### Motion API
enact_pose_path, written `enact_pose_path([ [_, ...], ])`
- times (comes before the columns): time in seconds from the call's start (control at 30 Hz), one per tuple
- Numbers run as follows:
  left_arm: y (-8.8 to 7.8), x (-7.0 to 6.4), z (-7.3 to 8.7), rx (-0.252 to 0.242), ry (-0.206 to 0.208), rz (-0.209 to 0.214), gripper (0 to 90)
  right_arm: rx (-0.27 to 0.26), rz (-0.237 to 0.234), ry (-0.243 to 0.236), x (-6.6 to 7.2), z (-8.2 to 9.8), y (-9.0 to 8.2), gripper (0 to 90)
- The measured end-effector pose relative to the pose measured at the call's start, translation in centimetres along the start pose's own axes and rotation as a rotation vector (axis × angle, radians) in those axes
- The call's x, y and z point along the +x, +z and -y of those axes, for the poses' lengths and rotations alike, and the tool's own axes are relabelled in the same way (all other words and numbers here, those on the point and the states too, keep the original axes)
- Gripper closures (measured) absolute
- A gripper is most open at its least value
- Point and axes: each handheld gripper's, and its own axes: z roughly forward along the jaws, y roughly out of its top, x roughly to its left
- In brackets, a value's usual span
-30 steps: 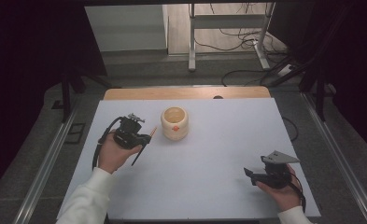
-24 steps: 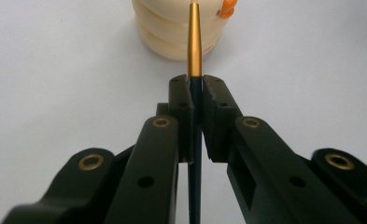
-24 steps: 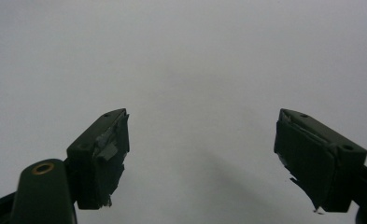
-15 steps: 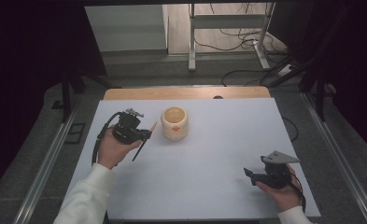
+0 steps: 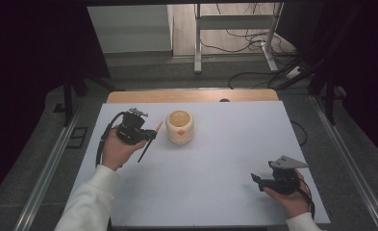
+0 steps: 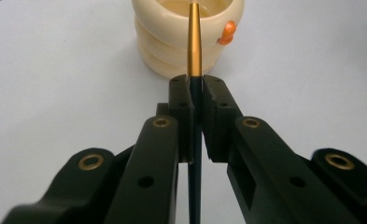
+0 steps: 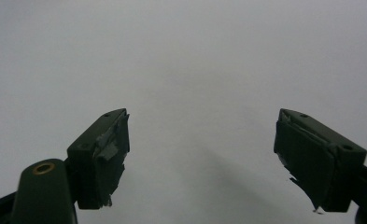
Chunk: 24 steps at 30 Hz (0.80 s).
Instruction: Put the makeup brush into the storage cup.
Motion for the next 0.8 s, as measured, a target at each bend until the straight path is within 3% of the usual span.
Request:
enact_pose_path([
  [0.13,-0.1,0.1,-0.2,-0.027,0.001,-0.008,83.7,0.000,0.000,-0.001,0.0,0.0,0.0,18.8],
  [0.8,-0.1,0.4,-1.9,-0.066,-0.001,-0.007,83.7,0.004,0.000,-0.001,0.0,0.0,0.0,18.8],
])
